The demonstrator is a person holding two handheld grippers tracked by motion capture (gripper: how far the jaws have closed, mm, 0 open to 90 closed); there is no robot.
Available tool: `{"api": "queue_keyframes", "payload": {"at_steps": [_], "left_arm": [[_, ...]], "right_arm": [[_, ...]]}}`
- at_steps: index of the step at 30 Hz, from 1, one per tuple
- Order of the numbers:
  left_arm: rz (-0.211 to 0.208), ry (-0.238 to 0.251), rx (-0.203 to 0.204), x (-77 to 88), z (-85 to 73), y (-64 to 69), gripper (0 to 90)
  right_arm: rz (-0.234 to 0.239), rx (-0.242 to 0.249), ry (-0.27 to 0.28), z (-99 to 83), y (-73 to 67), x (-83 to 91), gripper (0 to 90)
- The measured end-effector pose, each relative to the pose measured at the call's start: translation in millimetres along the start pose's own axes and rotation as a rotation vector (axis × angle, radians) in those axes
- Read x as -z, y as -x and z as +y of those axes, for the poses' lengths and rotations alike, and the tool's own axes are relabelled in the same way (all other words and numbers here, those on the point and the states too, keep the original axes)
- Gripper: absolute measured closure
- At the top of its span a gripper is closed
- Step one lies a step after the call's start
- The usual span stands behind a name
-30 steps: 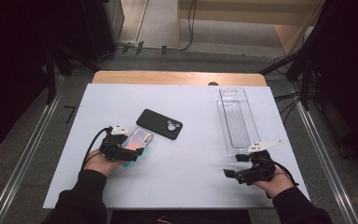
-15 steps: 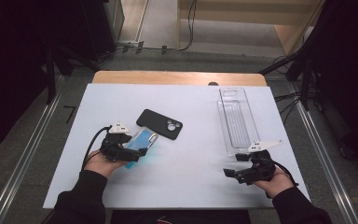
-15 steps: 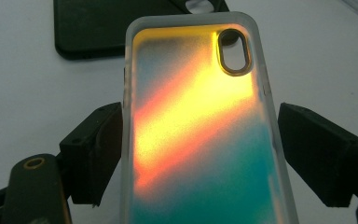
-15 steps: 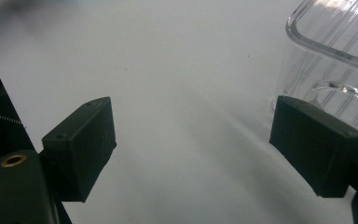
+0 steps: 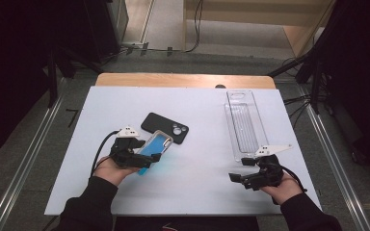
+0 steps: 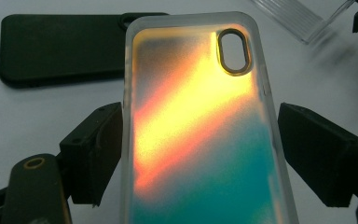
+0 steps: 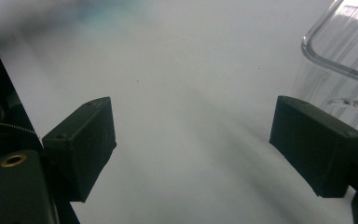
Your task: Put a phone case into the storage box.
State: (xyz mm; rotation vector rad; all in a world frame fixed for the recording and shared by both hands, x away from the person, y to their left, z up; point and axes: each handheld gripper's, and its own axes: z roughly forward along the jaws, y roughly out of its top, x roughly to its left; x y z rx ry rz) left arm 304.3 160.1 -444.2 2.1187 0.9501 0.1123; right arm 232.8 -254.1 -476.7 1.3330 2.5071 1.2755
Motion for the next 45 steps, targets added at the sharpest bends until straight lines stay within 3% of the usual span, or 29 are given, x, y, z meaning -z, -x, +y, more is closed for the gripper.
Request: {"api": "queue_keyframes", "payload": {"at_steps": [11, 18, 25, 31, 39, 41, 45], "left_arm": [[-0.022, 0.068, -0.009, -9.9, 9.0, 21.4, 16.8], [-0.050, 0.103, 0.009, -20.6, 14.3, 34.4, 16.7], [-0.025, 0.144, -0.013, -29.2, 15.4, 44.1, 16.8], [0.017, 0.196, -0.058, -35.2, 13.4, 51.7, 16.8], [0.053, 0.276, -0.060, -41.3, 6.6, 57.2, 16.8], [0.041, 0.286, -0.072, -44.0, 5.0, 58.7, 16.8], [0.057, 0.314, -0.120, -47.6, 1.6, 64.2, 16.7]], "right_arm": [[0.001, 0.003, 0.018, 8.8, -10.1, -4.0, 12.4], [0.015, -0.014, 0.040, 21.6, -16.4, -3.7, 12.4], [0.023, -0.030, 0.072, 33.9, -24.0, -4.1, 12.4], [0.033, -0.041, 0.101, 47.8, -30.7, -8.5, 12.5], [0.050, -0.057, 0.136, 60.9, -37.6, -12.5, 12.5], [0.049, -0.062, 0.144, 65.2, -40.0, -13.4, 12.5], [0.056, -0.072, 0.165, 73.0, -42.3, -14.3, 12.5]]}}
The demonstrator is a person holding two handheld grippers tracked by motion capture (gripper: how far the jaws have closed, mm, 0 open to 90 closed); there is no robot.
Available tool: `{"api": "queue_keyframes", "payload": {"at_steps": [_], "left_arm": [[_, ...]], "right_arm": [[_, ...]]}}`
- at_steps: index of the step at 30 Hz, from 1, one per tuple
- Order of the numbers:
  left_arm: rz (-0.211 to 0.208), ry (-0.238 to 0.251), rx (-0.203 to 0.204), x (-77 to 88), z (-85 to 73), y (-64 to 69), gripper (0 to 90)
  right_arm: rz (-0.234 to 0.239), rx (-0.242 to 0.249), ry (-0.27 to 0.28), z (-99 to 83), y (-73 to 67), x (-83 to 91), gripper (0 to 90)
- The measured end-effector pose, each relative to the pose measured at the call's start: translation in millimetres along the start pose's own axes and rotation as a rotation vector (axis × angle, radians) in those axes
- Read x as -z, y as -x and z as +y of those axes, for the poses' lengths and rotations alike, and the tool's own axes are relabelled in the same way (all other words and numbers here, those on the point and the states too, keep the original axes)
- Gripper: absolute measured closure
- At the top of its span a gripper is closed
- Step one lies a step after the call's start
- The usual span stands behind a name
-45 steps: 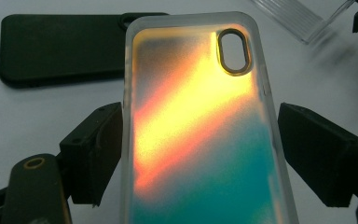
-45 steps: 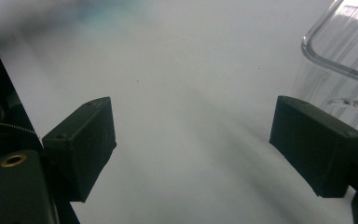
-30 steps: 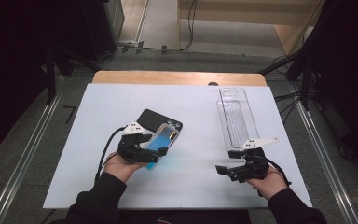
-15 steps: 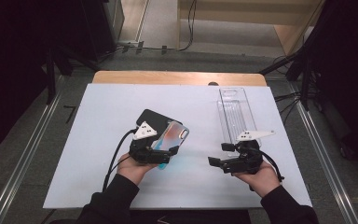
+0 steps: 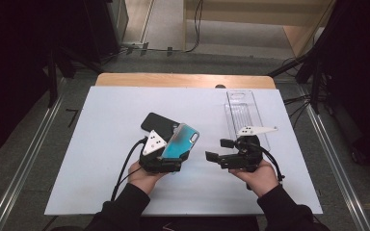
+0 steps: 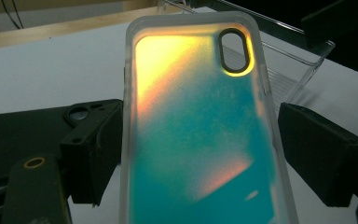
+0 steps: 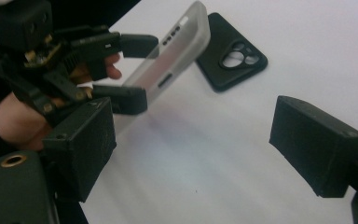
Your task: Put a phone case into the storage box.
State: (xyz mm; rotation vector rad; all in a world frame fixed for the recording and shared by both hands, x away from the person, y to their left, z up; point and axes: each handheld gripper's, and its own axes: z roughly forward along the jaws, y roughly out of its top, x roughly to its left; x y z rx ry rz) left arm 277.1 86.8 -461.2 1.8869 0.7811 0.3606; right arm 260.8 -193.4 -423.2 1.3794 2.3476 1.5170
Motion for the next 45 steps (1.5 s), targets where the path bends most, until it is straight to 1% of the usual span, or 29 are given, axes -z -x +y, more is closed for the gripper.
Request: {"api": "queue_keyframes", "payload": {"at_steps": [1, 3, 4, 9, 12, 14, 15, 21, 23, 27, 30, 32, 34, 36, 38, 41, 42, 45], "left_arm": [[0.001, 0.000, -0.003, -0.1, -0.2, 0.7, 16.7], [-0.001, 0.026, 0.005, -1.4, -2.0, 2.8, 16.7], [0.000, 0.030, 0.005, -1.6, -2.4, 3.3, 16.7], [0.020, 0.080, 0.006, -1.8, -5.3, 6.4, 16.7], [0.012, 0.108, 0.024, -2.1, -7.0, 6.3, 16.7], [0.006, 0.114, 0.031, -2.2, -8.3, 6.0, 16.7], [0.003, 0.121, 0.033, -2.5, -9.0, 6.2, 16.7], [0.024, 0.138, 0.036, -2.5, -9.6, 6.6, 16.7], [0.031, 0.141, 0.028, -2.1, -9.6, 6.8, 16.7], [0.036, 0.153, 0.032, -1.6, -9.5, 7.9, 16.7], [0.036, 0.152, 0.040, -1.7, -9.6, 8.1, 16.7], [0.035, 0.149, 0.047, -1.8, -9.5, 7.8, 16.7], [0.041, 0.143, 0.060, -1.9, -9.4, 7.9, 16.7], [0.047, 0.137, 0.063, -1.5, -9.3, 7.7, 16.7], [0.055, 0.133, 0.062, -1.1, -9.0, 7.7, 16.7], [0.055, 0.128, 0.072, -0.7, -8.4, 7.7, 16.7], [0.051, 0.123, 0.083, -0.6, -7.6, 8.0, 16.7], [0.048, 0.121, 0.071, -0.2, -6.6, 9.6, 16.7]], "right_arm": [[0.003, -0.006, 0.006, 1.5, -0.5, -0.5, 12.5], [0.009, -0.018, 0.015, 6.1, -1.6, -2.4, 12.5], [0.009, -0.018, 0.015, 6.1, -1.6, -2.4, 12.5], [0.017, -0.030, 0.022, 14.8, -3.5, -8.1, 12.5], [0.014, -0.035, 0.026, 19.5, -4.7, -12.2, 12.5], [0.008, -0.050, 0.035, 22.1, -5.4, -15.0, 12.5], [0.014, -0.055, 0.035, 23.2, -5.6, -16.2, 12.5], [0.029, -0.072, 0.021, 31.7, -7.4, -25.5, 12.5], [0.032, -0.076, 0.017, 34.9, -7.4, -28.9, 12.5], [0.044, -0.097, 0.013, 41.0, -7.3, -34.8, 13.4], [0.058, -0.120, 0.008, 45.4, -7.1, -39.6, 13.8], [0.071, -0.136, 0.000, 47.3, -6.8, -42.9, 19.5], [0.085, -0.153, -0.009, 48.6, -6.2, -46.4, 20.6], [0.083, -0.157, -0.011, 49.3, -5.6, -49.9, 23.9], [0.089, -0.178, -0.013, 49.8, -3.8, -52.5, 28.3], [0.091, -0.220, -0.020, 50.6, -0.4, -55.0, 40.3], [0.092, -0.227, -0.027, 51.0, 0.5, -55.3, 43.1], [0.083, -0.268, -0.045, 51.8, 3.0, -56.2, 58.1]]}}
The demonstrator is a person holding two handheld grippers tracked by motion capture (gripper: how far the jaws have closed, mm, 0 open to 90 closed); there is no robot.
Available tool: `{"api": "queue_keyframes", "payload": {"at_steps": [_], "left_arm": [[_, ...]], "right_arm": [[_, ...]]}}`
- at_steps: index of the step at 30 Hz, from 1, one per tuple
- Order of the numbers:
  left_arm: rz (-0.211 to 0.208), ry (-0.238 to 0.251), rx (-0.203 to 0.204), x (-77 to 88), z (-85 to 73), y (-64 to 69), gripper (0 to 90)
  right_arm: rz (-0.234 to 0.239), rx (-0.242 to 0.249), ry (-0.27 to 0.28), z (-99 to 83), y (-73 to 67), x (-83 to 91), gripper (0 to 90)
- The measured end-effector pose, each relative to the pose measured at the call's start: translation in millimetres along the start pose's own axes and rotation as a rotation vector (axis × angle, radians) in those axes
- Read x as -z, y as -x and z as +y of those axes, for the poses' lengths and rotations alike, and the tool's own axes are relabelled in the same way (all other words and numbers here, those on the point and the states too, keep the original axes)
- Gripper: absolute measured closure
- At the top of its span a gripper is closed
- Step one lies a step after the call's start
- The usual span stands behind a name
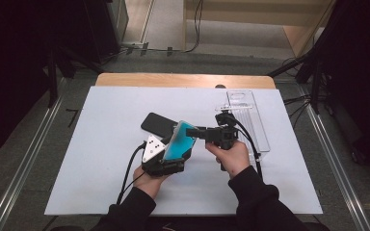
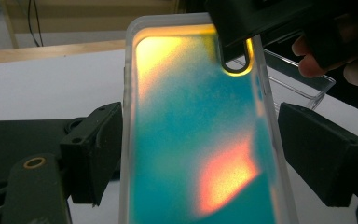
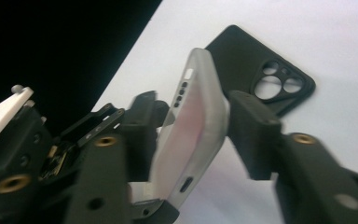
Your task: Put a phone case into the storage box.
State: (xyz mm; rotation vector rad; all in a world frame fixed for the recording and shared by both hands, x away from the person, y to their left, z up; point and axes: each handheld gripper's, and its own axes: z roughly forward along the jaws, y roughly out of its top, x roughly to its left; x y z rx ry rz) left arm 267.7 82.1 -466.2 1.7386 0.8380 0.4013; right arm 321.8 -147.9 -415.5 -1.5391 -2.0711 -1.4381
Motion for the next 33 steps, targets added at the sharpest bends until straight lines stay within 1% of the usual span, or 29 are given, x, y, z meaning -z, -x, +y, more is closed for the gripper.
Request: {"api": "queue_keyframes", "payload": {"at_steps": [1, 2, 4, 7, 10, 13, 14, 15, 16, 17, 19, 20, 23, 25, 27, 28, 29, 31, 33], "left_arm": [[-0.004, -0.001, -0.005, 0.0, 0.2, 1.0, 16.7], [-0.006, -0.004, -0.007, 0.0, 0.3, 1.6, 16.7], [-0.004, -0.003, -0.010, -0.5, 0.0, 3.0, 16.7], [-0.004, 0.001, -0.016, -0.4, 0.1, 3.6, 16.7], [-0.007, 0.002, -0.018, -0.6, 0.5, 3.9, 16.6], [-0.018, -0.022, -0.009, -0.8, 2.9, 3.5, 16.4], [-0.016, -0.031, -0.012, -0.9, 4.1, 3.9, 16.3], [-0.015, -0.039, -0.023, -1.0, 5.2, 4.1, 16.2], [-0.021, -0.043, -0.024, -1.2, 5.9, 4.3, 15.9], [-0.022, -0.058, -0.025, -0.6, 7.3, 4.3, 15.5], [-0.035, -0.067, -0.011, 0.2, 9.4, 4.8, 15.5], [-0.044, -0.073, -0.004, 0.7, 10.3, 4.8, 15.4], [-0.059, -0.110, 0.021, 1.6, 13.1, 4.8, 13.4], [-0.064, -0.136, 0.018, 2.8, 16.0, 5.0, 13.4], [-0.069, -0.153, 0.018, 4.1, 19.0, 5.4, 13.4], [-0.072, -0.172, 0.016, 4.3, 20.4, 5.6, 13.4], [-0.077, -0.203, 0.017, 4.2, 22.2, 5.3, 13.4], [-0.096, -0.235, 0.030, 5.2, 24.9, 4.1, 13.4], [-0.128, -0.260, 0.058, 6.4, 27.5, 2.1, 13.4]], "right_arm": [[0.002, -0.008, -0.002, 0.0, 0.9, -0.5, 61.8], [0.005, -0.023, -0.009, 0.0, 2.0, -0.7, 68.0], [0.003, -0.022, -0.004, -0.6, 2.8, -0.5, 74.5], [0.016, -0.044, -0.006, -0.4, 3.5, 1.2, 75.5], [0.029, -0.051, 0.000, -0.4, 2.8, 2.5, 76.0], [0.037, -0.052, -0.004, -0.4, 2.5, 3.2, 76.3], [0.038, -0.056, -0.007, -0.4, 2.2, 3.5, 76.5], [0.040, -0.057, -0.008, -0.4, 2.1, 3.8, 76.6], [0.039, -0.057, -0.005, -0.4, 1.8, 4.1, 76.7], [0.039, -0.053, -0.005, -0.3, 1.7, 4.7, 76.8], [0.042, -0.050, -0.005, 0.2, 1.9, 6.1, 76.8], [0.038, -0.051, -0.006, 0.6, 2.0, 7.5, 76.8], [0.015, -0.032, 0.000, 1.8, 3.1, 11.7, 76.8], [0.008, -0.027, 0.005, 2.2, 4.2, 14.3, 76.8], [-0.015, -0.018, 0.010, 2.4, 4.6, 16.7, 76.8], [-0.028, -0.007, 0.012, 2.4, 4.7, 17.9, 76.7], [-0.040, 0.004, 0.014, 2.3, 4.8, 18.9, 76.7], [-0.062, 0.030, 0.018, 2.1, 4.3, 20.3, 76.7], [-0.085, 0.057, 0.025, 1.5, 3.3, 21.2, 76.7]]}}
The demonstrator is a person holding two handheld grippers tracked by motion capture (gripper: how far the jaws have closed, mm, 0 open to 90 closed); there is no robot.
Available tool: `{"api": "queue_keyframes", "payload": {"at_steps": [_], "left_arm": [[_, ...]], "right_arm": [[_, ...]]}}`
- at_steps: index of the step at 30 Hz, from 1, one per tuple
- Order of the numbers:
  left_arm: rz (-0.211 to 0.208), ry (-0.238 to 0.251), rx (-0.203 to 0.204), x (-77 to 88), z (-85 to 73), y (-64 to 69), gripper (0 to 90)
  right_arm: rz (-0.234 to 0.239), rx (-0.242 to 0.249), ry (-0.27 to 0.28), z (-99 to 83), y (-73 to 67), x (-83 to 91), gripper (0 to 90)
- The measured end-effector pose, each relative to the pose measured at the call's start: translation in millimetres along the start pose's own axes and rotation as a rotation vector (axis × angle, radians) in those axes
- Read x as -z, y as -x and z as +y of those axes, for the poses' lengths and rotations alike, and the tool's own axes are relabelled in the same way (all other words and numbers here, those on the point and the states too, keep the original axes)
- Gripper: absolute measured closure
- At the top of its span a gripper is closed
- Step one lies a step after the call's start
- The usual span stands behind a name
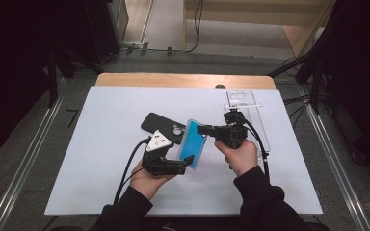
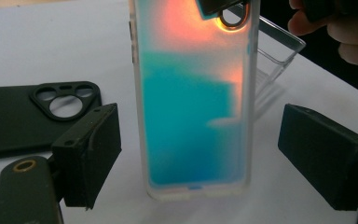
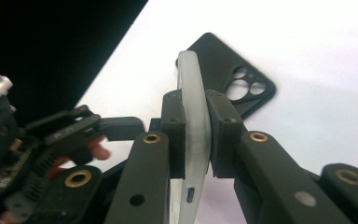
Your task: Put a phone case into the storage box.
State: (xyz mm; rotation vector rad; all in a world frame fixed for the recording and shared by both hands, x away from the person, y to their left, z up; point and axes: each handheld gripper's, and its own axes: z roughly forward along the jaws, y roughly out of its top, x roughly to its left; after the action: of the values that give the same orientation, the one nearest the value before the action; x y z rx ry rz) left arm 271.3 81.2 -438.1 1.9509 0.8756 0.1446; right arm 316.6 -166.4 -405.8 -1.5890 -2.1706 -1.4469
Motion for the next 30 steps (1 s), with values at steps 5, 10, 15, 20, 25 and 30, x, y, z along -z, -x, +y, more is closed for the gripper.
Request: {"api": "queue_keyframes", "payload": {"at_steps": [5, 10, 15, 20, 25, 30], "left_arm": [[-0.083, -0.115, 0.024, 1.4, 4.6, -4.9, 13.6], [-0.172, -0.215, 0.046, -0.4, 6.6, -14.3, 17.0], [-0.150, -0.190, -0.024, 9.4, 13.8, -16.2, 24.4], [-0.140, -0.248, -0.061, 14.0, 18.4, -23.1, 24.5], [-0.154, -0.242, -0.088, 20.3, 25.6, -27.9, 24.5], [-0.188, -0.225, -0.123, 24.3, 31.1, -31.7, 27.8]], "right_arm": [[-0.018, 0.056, 0.003, -0.8, -2.2, 1.7, 76.6], [-0.004, 0.120, -0.006, -3.4, -4.8, 2.9, 76.7], [0.013, 0.185, -0.011, -6.8, -7.4, 5.8, 76.7], [0.050, 0.262, -0.018, -8.3, -6.2, 8.8, 76.7], [0.101, 0.356, -0.039, -10.3, -6.0, 11.9, 76.7], [0.162, 0.423, -0.069, -11.5, -8.6, 11.7, 76.7]]}}
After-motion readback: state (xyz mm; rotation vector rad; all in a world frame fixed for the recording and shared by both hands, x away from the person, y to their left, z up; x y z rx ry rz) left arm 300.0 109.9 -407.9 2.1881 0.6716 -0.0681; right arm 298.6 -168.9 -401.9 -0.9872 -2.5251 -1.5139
